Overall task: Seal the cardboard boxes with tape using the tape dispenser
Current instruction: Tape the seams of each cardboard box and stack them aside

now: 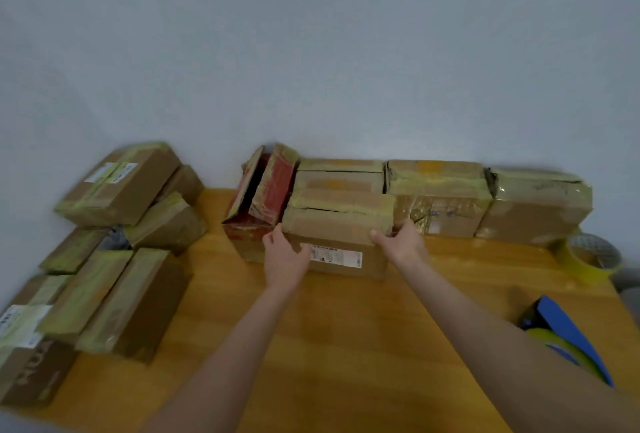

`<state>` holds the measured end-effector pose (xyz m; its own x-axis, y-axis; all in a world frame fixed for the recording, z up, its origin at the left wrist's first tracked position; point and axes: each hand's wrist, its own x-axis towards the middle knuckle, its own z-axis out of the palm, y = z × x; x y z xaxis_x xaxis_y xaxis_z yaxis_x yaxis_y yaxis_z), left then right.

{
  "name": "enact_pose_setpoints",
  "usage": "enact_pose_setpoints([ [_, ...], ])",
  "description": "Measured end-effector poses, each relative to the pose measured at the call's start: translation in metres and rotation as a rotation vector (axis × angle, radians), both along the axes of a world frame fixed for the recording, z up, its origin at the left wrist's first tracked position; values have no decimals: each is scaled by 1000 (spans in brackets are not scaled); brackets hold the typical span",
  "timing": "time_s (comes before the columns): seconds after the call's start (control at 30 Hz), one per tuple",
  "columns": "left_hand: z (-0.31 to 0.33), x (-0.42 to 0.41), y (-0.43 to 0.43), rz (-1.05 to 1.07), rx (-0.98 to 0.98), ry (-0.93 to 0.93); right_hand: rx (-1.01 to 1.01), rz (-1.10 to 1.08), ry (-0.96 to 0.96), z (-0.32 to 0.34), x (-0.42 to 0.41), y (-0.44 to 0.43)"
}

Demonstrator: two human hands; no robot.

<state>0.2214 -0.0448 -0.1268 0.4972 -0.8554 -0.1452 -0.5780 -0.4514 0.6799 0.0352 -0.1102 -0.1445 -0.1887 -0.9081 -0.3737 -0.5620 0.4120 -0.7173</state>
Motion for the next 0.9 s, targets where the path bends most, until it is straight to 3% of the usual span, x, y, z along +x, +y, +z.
enact_pose_setpoints([
  [0.17, 4, -18, 4, -18, -25, 24, -55, -55, -44, 1, -36, 27],
  [0.3, -5, -49, 26, -120, 36, -68, -47, -35, 84, 9, -88, 65],
  [0.47, -13, -93, 64, -233, 26, -14, 27, 56, 217, 16, -134, 116],
  [0.57, -10, -114, 75, -242, -9, 121, 36, 86, 252, 18, -152, 137],
  [0.67, -10, -132, 88, -280, 38, 91, 18, 112, 306, 21, -172, 153],
  [0.8, -12, -146, 101, -295, 21, 41, 12, 188, 195, 15, -195, 163],
  [0.9, -16, -145, 103, -297, -13, -159, -15, 193, 84, 3, -222, 157],
])
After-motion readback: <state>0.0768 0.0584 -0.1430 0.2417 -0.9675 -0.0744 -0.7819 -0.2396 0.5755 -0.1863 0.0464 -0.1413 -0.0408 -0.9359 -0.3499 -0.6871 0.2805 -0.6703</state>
